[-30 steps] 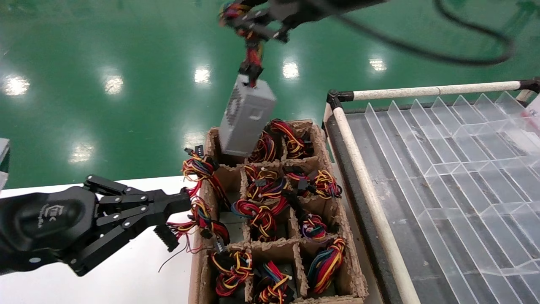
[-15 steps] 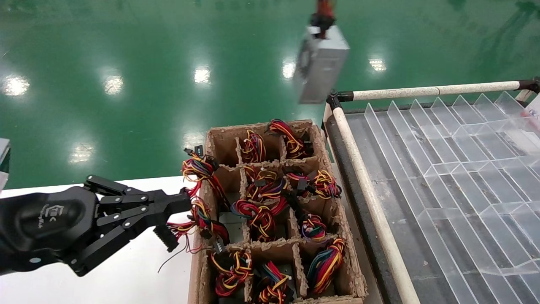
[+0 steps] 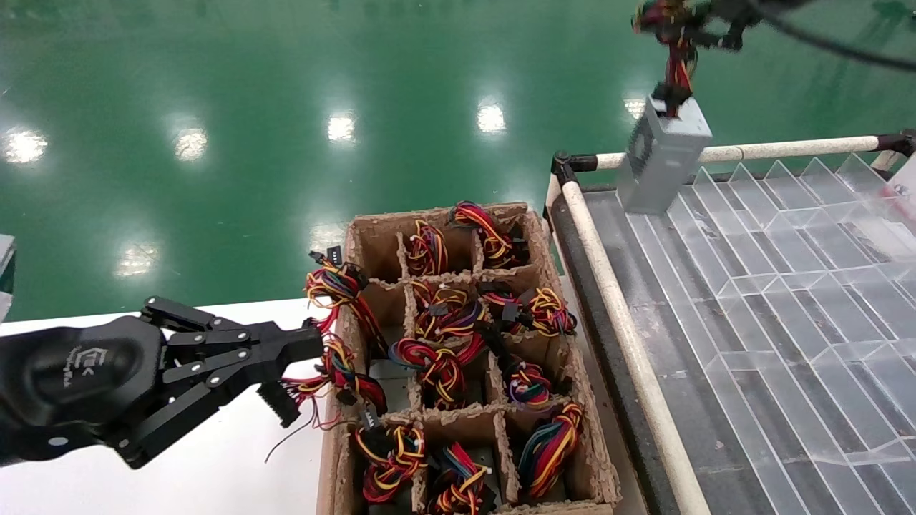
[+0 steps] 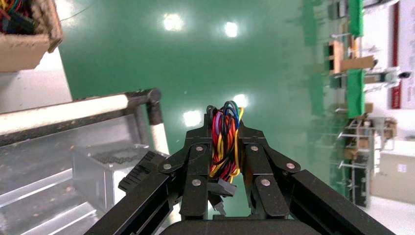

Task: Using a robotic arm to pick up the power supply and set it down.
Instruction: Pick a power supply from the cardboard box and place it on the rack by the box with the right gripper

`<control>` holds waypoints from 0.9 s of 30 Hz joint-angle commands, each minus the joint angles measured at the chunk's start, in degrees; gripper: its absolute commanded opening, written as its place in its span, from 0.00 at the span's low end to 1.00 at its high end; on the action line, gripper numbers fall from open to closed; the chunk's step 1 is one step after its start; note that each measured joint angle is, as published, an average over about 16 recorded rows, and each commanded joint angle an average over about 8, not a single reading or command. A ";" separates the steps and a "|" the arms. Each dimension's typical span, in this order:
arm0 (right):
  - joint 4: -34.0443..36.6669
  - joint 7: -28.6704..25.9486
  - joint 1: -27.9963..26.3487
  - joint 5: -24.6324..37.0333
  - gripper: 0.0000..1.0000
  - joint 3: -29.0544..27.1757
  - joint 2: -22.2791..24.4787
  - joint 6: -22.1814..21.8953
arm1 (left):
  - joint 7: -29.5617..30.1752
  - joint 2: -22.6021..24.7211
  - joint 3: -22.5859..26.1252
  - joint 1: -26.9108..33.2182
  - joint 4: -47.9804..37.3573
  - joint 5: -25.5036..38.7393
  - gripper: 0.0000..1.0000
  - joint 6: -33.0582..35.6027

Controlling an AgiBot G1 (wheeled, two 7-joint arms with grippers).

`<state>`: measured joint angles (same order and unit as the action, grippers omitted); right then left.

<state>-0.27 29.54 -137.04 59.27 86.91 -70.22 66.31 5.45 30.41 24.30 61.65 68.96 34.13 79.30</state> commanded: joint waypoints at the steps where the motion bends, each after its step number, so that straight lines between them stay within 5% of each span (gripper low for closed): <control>1: 0.53 -0.23 0.83 0.47 0.00 0.33 0.27 -0.12 | 0.00 0.00 0.00 0.00 0.00 0.00 0.00 0.00; 9: 0.86 -0.40 3.95 -0.88 0.00 -0.61 -0.21 -3.85 | 0.00 0.00 0.00 0.00 0.00 0.00 0.00 0.00; 20: 1.84 -0.10 9.75 -3.39 0.00 -2.26 -3.98 -21.80 | 0.00 0.00 0.00 0.00 0.00 0.00 0.00 0.00; 27: 1.28 -0.49 11.03 -3.62 0.00 -2.40 -4.20 -25.44 | 0.00 0.00 0.00 0.00 0.00 0.00 0.00 0.00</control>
<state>0.93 29.24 -126.43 55.90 84.68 -74.19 42.10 5.45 30.41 24.30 61.65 68.96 34.13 79.30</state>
